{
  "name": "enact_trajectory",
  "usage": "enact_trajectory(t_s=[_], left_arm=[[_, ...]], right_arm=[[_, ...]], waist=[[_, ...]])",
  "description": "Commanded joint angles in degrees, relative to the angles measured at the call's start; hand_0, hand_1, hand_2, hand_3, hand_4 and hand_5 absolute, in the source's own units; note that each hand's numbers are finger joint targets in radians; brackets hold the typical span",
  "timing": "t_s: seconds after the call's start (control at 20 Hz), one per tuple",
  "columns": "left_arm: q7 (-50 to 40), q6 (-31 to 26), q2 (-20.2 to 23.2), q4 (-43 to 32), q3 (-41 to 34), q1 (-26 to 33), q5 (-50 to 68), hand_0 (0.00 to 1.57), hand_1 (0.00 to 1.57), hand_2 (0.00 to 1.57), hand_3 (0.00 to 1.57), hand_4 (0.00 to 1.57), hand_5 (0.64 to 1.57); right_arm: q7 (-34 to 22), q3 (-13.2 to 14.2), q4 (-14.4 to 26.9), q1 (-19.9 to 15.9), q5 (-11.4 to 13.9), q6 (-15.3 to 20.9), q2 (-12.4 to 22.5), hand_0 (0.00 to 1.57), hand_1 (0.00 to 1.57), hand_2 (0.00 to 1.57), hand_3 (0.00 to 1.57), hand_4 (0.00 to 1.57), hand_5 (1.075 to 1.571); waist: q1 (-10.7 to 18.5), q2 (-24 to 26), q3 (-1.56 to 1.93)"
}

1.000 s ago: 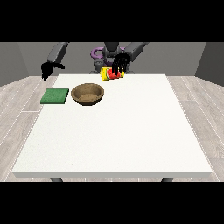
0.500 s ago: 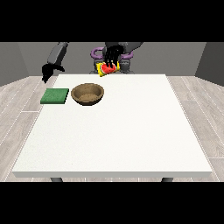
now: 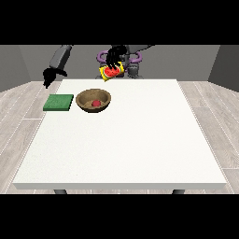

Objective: Pick the cup and pour the ball into the bowl, then pick the bowl and place it on the pad

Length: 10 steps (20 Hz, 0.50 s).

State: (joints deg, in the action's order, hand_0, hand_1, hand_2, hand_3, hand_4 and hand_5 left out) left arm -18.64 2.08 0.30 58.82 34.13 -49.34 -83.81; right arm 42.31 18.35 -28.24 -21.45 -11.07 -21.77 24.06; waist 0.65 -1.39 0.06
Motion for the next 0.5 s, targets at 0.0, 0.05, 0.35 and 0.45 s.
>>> enact_trajectory(t_s=[0.0,0.05,0.35,0.45], left_arm=[[1.4,-3.2,-0.3,-1.5,3.7,-0.8,-4.6,0.37,0.37,1.57,1.57,0.93,1.571],[4.4,-4.2,0.4,-0.6,4.3,-1.7,-4.6,0.38,0.38,1.57,1.57,0.96,1.571],[8.7,-7.6,3.0,0.4,-0.4,-2.8,-6.0,1.48,1.48,1.57,1.57,1.13,1.539],[10.2,-10.0,1.9,4.2,-0.2,-0.3,-5.7,1.36,1.36,1.57,1.57,1.06,1.557]], right_arm=[[0.6,-0.5,-0.7,-1.7,0.0,-0.1,-1.3,0.00,0.00,0.19,0.29,0.43,1.528],[1.2,0.1,0.0,-1.7,-0.6,-0.5,-1.4,0.00,0.00,0.15,0.28,0.43,1.529],[-0.2,-1.2,-1.6,0.3,-0.1,-1.9,-0.4,0.00,0.00,0.26,0.39,0.43,1.526],[0.6,-1.1,-0.3,2.3,0.1,-0.5,-1.0,0.00,0.00,0.29,0.37,0.52,1.534]], waist=[[-0.7,-0.4,-0.01],[0.6,-1.1,0.01],[-1.3,1.8,-0.04],[1.0,3.4,-0.03]])
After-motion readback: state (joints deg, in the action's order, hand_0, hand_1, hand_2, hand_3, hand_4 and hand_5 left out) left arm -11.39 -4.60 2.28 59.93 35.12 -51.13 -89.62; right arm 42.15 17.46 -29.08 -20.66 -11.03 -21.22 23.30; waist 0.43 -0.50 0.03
